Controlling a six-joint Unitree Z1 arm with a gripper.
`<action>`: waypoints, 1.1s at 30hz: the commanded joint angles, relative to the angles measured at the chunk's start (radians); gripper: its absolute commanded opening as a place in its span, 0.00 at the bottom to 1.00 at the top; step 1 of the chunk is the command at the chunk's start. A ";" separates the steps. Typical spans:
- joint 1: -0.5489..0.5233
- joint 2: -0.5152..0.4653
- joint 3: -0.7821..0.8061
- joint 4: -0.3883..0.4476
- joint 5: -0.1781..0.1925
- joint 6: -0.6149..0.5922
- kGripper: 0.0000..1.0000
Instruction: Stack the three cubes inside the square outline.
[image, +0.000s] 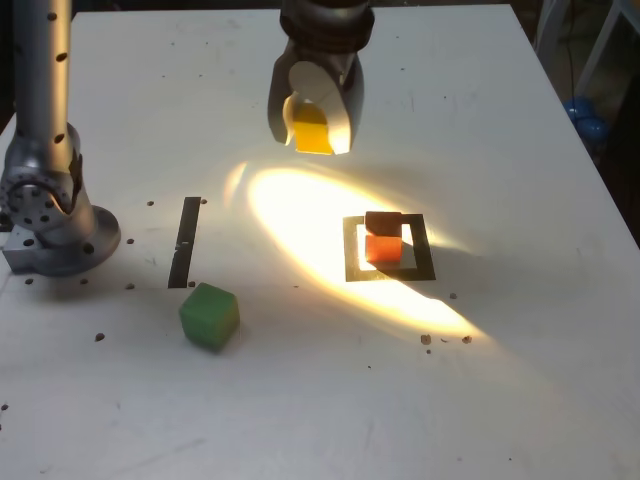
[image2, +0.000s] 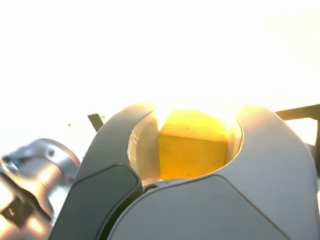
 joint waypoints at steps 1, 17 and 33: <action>-0.031 0.031 -0.053 0.037 -0.017 -0.035 0.38; -0.157 0.181 -0.237 0.092 -0.141 -0.222 0.38; -0.162 0.240 -0.245 0.083 -0.168 -0.222 0.38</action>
